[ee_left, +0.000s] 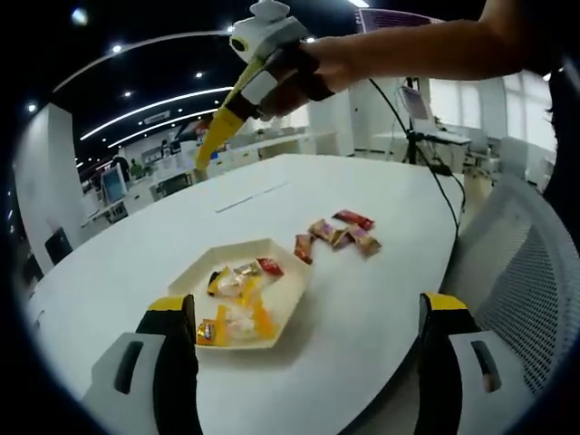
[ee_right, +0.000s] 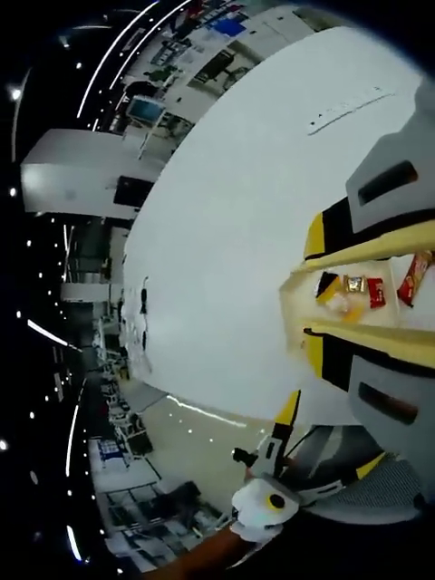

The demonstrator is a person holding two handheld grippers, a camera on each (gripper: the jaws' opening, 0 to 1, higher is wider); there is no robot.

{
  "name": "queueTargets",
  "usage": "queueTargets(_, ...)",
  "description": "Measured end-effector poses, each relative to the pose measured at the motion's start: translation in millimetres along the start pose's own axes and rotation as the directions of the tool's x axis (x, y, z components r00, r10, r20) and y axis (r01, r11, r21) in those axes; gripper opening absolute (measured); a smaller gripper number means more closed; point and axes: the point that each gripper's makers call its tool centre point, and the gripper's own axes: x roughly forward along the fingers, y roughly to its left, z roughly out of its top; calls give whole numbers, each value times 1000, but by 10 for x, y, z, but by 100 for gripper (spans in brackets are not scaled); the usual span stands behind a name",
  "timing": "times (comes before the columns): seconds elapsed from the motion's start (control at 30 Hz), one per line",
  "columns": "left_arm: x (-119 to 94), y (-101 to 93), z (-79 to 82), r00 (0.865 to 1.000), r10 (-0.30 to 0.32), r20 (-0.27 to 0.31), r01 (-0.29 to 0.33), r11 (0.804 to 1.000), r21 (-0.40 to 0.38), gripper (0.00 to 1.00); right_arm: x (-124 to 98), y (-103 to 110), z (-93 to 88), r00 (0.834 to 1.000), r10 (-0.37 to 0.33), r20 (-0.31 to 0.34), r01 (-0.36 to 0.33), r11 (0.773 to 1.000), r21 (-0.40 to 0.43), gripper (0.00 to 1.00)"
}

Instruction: Place the target food into the container with the food tongs after gripping and lifting it, then release it inside without dropping or visibly crushing the food.

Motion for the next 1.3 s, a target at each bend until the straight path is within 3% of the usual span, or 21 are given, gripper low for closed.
queueTargets(0.23, 2, -15, -1, 1000, -7, -2, 7, 1000, 2, 99, -332, -110, -192, 999, -46, 27, 47, 998, -51, 27)
queueTargets(0.47, 2, -8, -13, 1000, -5, -5, 5, 1000, -2, 99, -565, -98, -494, 998, -70, 8, 70, 997, -20, 27)
queueTargets(0.73, 6, -26, -21, 1000, -12, -11, 12, 1000, 0, 99, -696, -121, -787, 994, -107, -7, 108, 992, 63, 27)
queueTargets(1.17, -5, -17, 1, 1000, -7, -2, 7, 1000, 2, 99, -871, -227, -995, 988, -151, -23, 153, 984, 95, 27)
queueTargets(1.3, -6, -11, 2, 1000, -4, -4, 4, 1000, -1, 99, -914, -316, -1181, 977, -195, -84, 204, 973, 106, 28)
